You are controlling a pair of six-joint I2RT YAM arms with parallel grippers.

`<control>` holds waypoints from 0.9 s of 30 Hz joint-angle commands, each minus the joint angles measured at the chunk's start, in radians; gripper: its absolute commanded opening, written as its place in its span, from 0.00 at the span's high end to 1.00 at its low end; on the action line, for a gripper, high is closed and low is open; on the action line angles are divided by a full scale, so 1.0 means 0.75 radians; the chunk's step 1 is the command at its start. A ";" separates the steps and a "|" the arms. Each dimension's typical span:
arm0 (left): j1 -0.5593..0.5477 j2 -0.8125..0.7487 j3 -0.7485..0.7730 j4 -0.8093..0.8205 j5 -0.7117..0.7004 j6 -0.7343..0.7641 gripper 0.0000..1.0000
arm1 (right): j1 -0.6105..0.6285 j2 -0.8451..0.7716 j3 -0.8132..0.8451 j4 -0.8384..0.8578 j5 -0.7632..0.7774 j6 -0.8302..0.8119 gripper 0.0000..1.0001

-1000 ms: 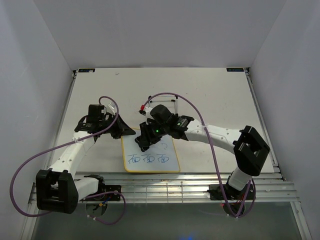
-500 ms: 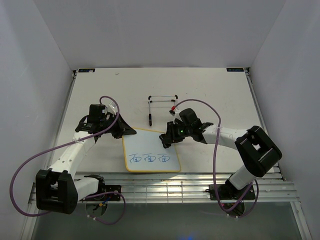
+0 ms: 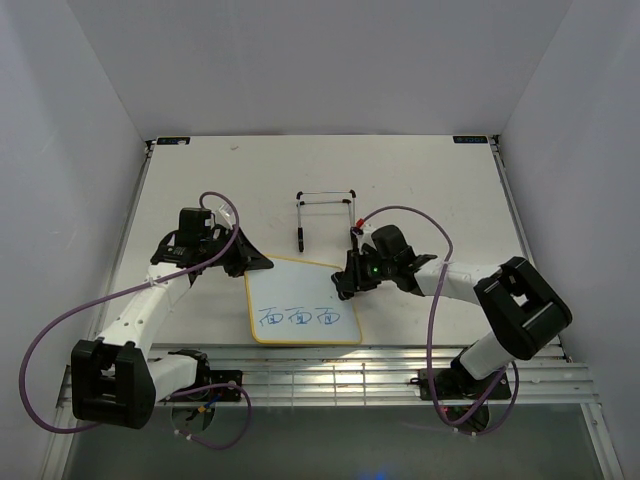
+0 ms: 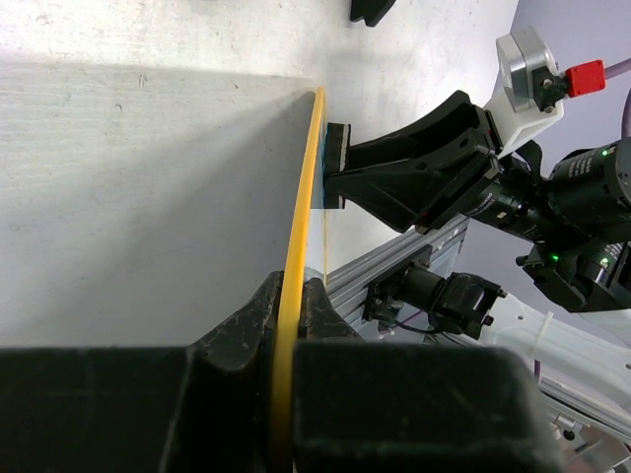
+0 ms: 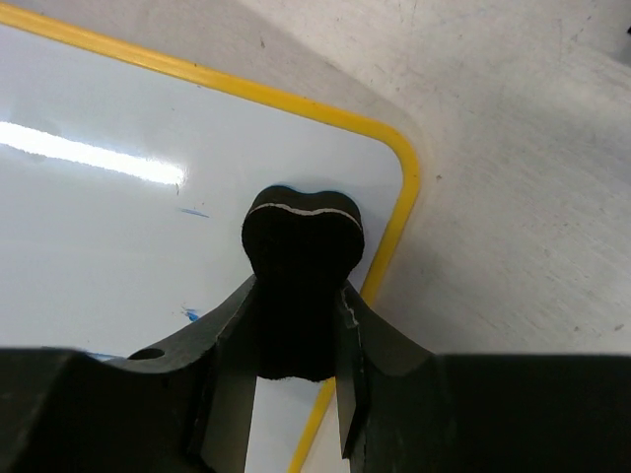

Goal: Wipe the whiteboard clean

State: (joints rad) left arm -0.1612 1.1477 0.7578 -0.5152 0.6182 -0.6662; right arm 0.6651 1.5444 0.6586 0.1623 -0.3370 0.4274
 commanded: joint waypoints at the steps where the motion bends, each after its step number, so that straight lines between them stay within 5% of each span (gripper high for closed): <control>1: -0.018 0.006 -0.035 0.012 -0.522 0.310 1.00 | 0.031 -0.006 -0.131 -0.131 -0.116 -0.049 0.90; 16: -0.022 0.010 -0.035 0.012 -0.538 0.303 1.00 | 0.361 -0.028 0.169 -0.043 -0.221 0.119 0.91; 27: -0.024 0.010 -0.033 0.006 -0.550 0.299 1.00 | 0.111 0.109 0.110 -0.304 0.087 0.009 0.92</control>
State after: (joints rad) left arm -0.1577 1.1347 0.7589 -0.5468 0.6228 -0.6468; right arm 0.7815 1.5288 0.7628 0.0483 -0.3737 0.4686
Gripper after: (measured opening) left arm 0.136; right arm 0.360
